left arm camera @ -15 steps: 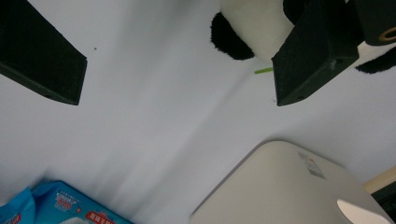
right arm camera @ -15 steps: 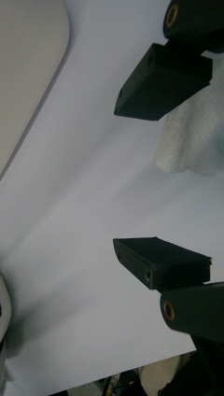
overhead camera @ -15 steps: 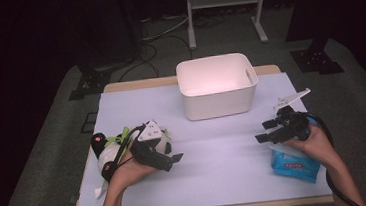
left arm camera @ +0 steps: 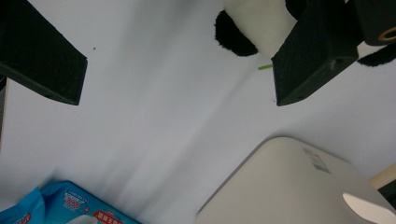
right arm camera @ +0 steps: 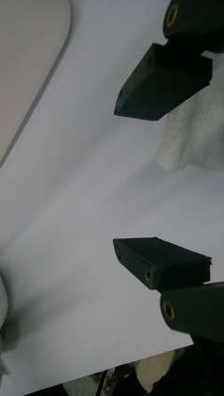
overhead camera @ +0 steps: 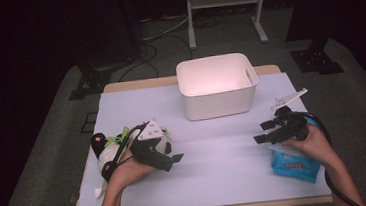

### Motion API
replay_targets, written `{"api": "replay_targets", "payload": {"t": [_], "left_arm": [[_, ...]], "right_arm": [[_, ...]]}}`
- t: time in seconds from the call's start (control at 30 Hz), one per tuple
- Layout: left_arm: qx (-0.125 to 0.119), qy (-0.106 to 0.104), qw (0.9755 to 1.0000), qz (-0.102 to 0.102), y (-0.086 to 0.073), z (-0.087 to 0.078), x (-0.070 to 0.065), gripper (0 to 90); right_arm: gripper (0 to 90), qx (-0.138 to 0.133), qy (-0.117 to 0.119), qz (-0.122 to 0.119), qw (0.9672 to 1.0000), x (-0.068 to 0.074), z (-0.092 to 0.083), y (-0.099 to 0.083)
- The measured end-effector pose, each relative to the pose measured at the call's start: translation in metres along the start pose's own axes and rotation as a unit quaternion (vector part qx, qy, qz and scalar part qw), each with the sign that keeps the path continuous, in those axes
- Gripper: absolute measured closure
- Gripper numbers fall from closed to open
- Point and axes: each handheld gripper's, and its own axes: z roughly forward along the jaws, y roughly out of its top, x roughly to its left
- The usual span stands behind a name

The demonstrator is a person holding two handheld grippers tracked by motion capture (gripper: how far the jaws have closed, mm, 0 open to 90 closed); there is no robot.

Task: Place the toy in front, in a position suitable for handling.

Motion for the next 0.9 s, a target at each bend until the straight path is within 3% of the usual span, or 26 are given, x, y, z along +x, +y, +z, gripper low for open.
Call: {"api": "replay_targets", "payload": {"t": [0.1, 0.4, 0.9], "left_arm": [[-0.006, -0.003, 1.0, -0.001, 0.003, -0.001, 0.0, 2.2], [0.007, -0.004, 0.9998, 0.016, 0.016, -0.01, 0.009, 3.9], [0.011, -0.011, 0.9997, 0.017, 0.025, -0.026, 0.025, 4.7]], "right_arm": [[29.0, 0.0, 0.0, -0.001, 1.0, 0.001, 0.0, 0.0], [29.0, 0.0, 0.0, -0.003, 1.0, 0.002, -0.003, 0.001], [28.9, 0.001, 0.004, -0.006, 1.0, 0.004, -0.003, 0.002]]}}
